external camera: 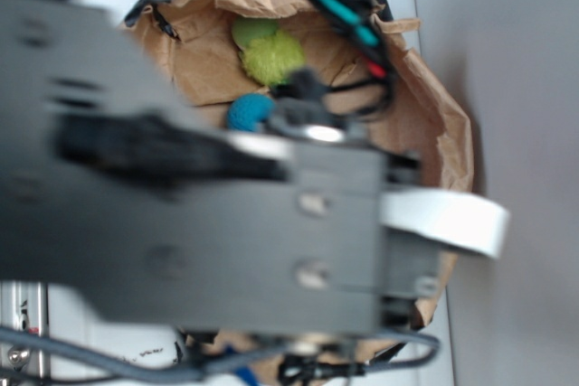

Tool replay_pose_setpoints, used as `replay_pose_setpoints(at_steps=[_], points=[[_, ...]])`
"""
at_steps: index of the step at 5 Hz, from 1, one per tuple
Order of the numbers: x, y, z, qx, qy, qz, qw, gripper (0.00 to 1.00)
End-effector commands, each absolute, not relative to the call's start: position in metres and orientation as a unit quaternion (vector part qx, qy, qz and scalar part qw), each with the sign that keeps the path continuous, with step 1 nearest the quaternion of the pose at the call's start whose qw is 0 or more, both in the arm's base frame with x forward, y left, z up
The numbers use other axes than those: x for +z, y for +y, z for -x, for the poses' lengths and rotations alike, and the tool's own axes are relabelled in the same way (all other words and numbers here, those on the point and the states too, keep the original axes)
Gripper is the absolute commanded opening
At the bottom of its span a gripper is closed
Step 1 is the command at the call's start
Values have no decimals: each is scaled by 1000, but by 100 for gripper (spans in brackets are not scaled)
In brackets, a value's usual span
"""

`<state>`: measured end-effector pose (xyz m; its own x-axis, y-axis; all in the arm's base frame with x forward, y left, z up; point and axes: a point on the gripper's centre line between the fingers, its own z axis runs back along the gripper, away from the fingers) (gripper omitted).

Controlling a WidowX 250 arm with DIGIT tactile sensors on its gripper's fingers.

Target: Grab the red paper.

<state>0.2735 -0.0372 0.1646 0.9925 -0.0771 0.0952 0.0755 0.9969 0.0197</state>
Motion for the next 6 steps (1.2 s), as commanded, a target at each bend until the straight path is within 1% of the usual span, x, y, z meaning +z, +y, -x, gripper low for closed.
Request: replay_pose_setpoints(at_steps=[1, 2, 3, 4, 5, 6], points=[[180, -34, -280, -29, -76, -6, 997, 100], [180, -34, -280, -29, -76, -6, 997, 100], [135, -20, -283, -63, -134, -19, 989, 100], [108, -9, -296, -89, -140, -15, 986, 100], [79, -12, -311, -91, -133, -48, 986, 100], [63, -17, -321, -88, -126, -69, 986, 100]])
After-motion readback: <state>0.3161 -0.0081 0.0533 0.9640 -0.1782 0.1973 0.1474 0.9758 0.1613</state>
